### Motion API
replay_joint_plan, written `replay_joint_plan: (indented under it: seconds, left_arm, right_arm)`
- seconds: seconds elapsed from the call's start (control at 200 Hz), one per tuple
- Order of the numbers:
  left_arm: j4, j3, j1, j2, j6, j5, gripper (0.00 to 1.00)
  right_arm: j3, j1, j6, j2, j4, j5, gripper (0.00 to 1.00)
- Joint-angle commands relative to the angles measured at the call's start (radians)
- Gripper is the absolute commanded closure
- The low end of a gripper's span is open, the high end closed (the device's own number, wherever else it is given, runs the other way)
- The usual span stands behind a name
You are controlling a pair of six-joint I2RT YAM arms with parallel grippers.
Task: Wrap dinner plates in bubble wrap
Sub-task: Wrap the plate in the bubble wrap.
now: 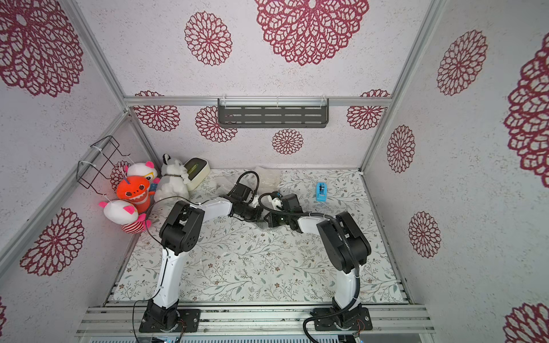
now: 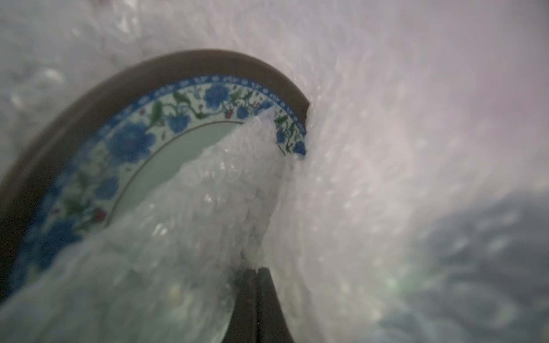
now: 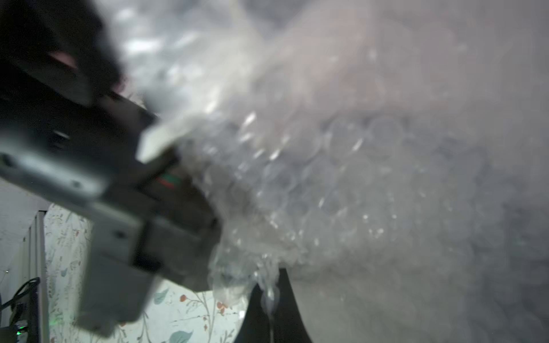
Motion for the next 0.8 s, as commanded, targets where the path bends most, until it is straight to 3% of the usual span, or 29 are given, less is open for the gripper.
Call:
replay_joint_plan:
  seconds: [0.0, 0.115, 0.26, 0.455, 0.545, 0.66, 0.726, 0.796]
  left_arm:
    - [0.045, -0.082, 0.042, 0.016, -0.05, 0.003, 0.93]
    - [0.244, -0.225, 0.073, -0.111, -0.128, 0.102, 0.7]
    - [0.429, -0.385, 0.086, -0.251, -0.211, 0.097, 0.45]
    - [0.578, -0.443, 0.08, -0.233, -0.335, 0.068, 0.36]
    - [0.472, -0.373, 0.055, -0.187, -0.327, -0.014, 0.39]
    - [0.254, -0.252, 0.04, -0.119, -0.293, -0.125, 0.66]
    - [0.226, -0.26, 0.038, -0.127, -0.289, -0.155, 0.81]
    - [0.186, -0.273, 0.037, -0.138, -0.255, -0.165, 0.91]
  right_arm:
    - [-0.009, 0.026, 0.071, 0.027, -0.082, 0.091, 1.0]
    - [-0.02, 0.028, 0.109, 0.056, -0.128, 0.105, 1.0]
    - [-0.051, 0.036, 0.149, 0.061, -0.105, 0.098, 1.0]
    - [-0.029, 0.045, 0.159, 0.074, -0.066, 0.055, 1.0]
    - [-0.03, 0.061, 0.142, 0.066, 0.016, -0.039, 1.0]
    - [-0.053, 0.072, 0.112, 0.023, 0.097, -0.116, 0.96]
    - [-0.065, 0.058, 0.081, -0.018, 0.092, -0.129, 0.81]
    - [-0.052, 0.015, 0.046, -0.063, 0.036, -0.135, 0.61]
